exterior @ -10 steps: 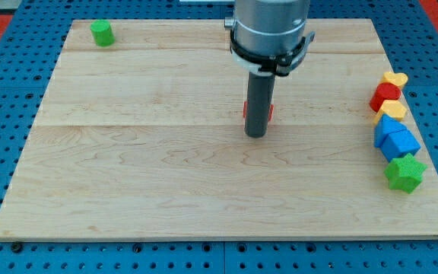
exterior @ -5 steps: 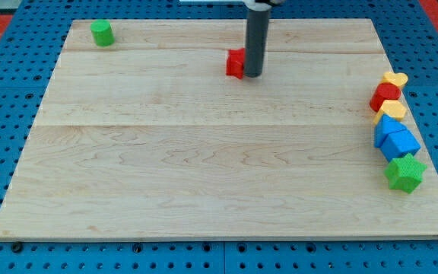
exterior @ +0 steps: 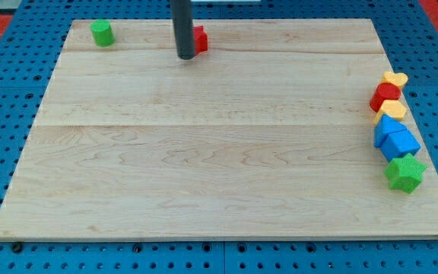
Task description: Place the red star at the top center of the board
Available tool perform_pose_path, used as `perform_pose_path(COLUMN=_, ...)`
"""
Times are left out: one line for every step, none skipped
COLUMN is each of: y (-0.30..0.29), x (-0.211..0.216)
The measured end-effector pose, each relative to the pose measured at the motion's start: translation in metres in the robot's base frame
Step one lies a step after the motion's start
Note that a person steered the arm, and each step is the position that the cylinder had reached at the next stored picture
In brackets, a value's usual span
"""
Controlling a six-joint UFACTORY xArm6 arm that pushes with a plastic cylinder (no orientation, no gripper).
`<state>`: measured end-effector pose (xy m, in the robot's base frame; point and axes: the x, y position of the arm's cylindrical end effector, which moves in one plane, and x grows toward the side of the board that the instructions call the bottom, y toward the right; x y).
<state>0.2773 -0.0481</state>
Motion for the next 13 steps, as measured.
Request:
perform_pose_path(y=0.021, x=-0.006)
perform_pose_path(y=0.031, x=0.006)
perform_pose_path(y=-0.059, x=0.004)
perform_pose_path(y=-0.056, x=-0.036)
perform_pose_path(y=0.005, x=-0.040)
perform_pose_path(y=0.019, x=-0.035)
perform_pose_path(y=0.034, x=-0.034)
perform_pose_path(y=0.050, x=-0.041)
perform_pose_path(y=0.017, x=-0.014)
perform_pose_path(y=0.010, x=0.028)
perform_pose_path(y=0.079, x=0.017)
perform_pose_path(y=0.101, x=-0.007)
perform_pose_path(y=0.101, x=-0.030)
